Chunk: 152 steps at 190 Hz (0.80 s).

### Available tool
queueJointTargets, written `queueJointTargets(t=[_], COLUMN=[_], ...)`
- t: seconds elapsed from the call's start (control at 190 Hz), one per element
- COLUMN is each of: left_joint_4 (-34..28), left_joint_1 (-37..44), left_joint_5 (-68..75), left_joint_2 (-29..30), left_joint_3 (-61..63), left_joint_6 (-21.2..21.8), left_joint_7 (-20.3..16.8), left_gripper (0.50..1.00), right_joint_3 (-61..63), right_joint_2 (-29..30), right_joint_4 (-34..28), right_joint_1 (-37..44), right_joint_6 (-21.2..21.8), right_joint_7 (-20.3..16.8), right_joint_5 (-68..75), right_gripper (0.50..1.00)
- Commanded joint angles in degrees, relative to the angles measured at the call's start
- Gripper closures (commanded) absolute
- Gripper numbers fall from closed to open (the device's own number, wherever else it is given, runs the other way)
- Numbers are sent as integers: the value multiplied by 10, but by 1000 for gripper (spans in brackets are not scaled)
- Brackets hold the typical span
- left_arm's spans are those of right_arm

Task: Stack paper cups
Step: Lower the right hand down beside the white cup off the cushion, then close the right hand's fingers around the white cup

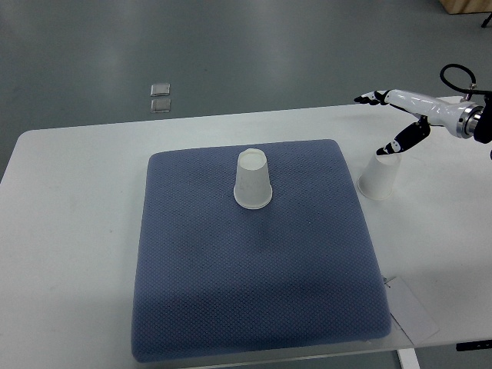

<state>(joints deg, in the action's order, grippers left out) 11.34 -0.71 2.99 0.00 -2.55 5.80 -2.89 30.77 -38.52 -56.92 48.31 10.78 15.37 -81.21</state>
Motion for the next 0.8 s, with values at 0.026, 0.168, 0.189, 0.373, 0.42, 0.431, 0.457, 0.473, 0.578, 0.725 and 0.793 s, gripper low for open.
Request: queueJointTargets(t=[0.026,0.168,0.189,0.373,0.42,0.431,0.457,0.473,0.578,0.725,0.793], left_joint_4=[0,0,0,0,0,0,0,0,0,0,0], left_joint_1=[0,-1,-1,0,0,-1,0,0,-1,0,0], left_joint_5=[0,0,0,0,0,0,0,0,0,0,0], left_joint_2=[0,0,0,0,0,0,0,0,0,0,0], left_joint_3=[0,0,0,0,0,0,0,0,0,0,0], left_joint_6=[0,0,0,0,0,0,0,0,0,0,0], left_joint_7=[0,0,0,0,0,0,0,0,0,0,0], left_gripper=[500,500,500,500,500,500,500,500,500,500,500], right_joint_3=[-6,-47,-52,-85,-92,-93,-96,-97,-105,-106,-108], right_joint_2=[0,-2,-2,9,10,10,10,10,11,27,34], right_joint_4=[1,1,1,30,35,36,37,38,50,81,91], right_joint_1=[-1,7,8,9,9,9,9,9,10,16,16], right_joint_6=[6,6,6,-1,-1,-2,-2,-2,-1,-13,-30], right_joint_7=[0,4,6,11,11,11,11,11,10,10,10], right_joint_5=[-1,-28,-33,-43,-43,-43,-43,-43,-46,-61,-60], right_gripper=[568,568,570,570,570,570,570,570,570,589,593])
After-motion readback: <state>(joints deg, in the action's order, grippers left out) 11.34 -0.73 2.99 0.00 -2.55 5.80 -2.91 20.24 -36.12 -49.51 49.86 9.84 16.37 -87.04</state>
